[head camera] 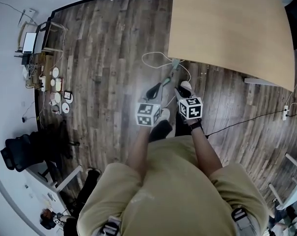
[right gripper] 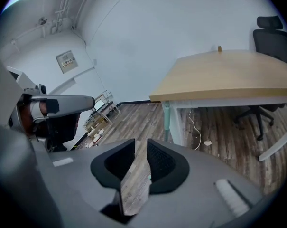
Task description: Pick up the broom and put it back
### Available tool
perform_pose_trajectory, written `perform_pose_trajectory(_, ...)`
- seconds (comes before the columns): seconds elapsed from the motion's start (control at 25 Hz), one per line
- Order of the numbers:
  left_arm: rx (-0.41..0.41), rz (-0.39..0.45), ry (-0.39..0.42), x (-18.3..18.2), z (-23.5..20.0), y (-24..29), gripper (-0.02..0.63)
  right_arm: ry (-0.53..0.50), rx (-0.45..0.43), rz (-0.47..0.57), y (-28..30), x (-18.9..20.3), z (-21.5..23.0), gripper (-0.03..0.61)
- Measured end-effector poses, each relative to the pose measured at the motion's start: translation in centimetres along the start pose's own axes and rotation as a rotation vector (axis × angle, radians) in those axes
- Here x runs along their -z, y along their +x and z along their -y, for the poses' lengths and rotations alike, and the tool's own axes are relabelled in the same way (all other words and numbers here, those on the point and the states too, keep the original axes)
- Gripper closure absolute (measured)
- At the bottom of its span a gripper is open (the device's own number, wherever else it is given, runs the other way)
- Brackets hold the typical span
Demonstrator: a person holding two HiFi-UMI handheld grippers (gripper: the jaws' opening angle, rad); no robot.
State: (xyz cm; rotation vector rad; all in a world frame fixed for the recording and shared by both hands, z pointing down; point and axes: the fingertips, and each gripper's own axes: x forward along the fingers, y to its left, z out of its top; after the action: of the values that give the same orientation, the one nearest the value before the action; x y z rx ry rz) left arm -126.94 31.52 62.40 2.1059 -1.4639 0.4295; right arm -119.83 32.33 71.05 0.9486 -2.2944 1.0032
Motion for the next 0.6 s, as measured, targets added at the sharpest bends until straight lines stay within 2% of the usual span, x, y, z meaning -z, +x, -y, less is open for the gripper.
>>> perform_pose_trajectory(0.16, -0.023, -0.034, -0.031, 1.3, -1.1, 1.8, 0.612, 0.043, -0.005, -0.044, 2.5, 1.7, 1.9, 0.475)
perform_pose_trajectory(0.28, -0.037, -0.051, -0.05, 2.2, -1.7, 3.1, 0.612, 0.073, -0.013, -0.075, 5.1, 2.6, 3.5, 0.429)
perform_pose_trajectory(0.4, -0.046, -0.07, -0.067, 3.2, -2.4, 4.2, 0.612, 0.106, -0.017, -0.124, 7.7, 3.7, 4.7, 0.41)
perform_pose_trajectory(0.6, -0.056, -0.101, -0.089, 4.8, -3.8, 5.8, 0.612, 0.119, -0.008, -0.151, 11.7, 4.1, 6.6, 0.38)
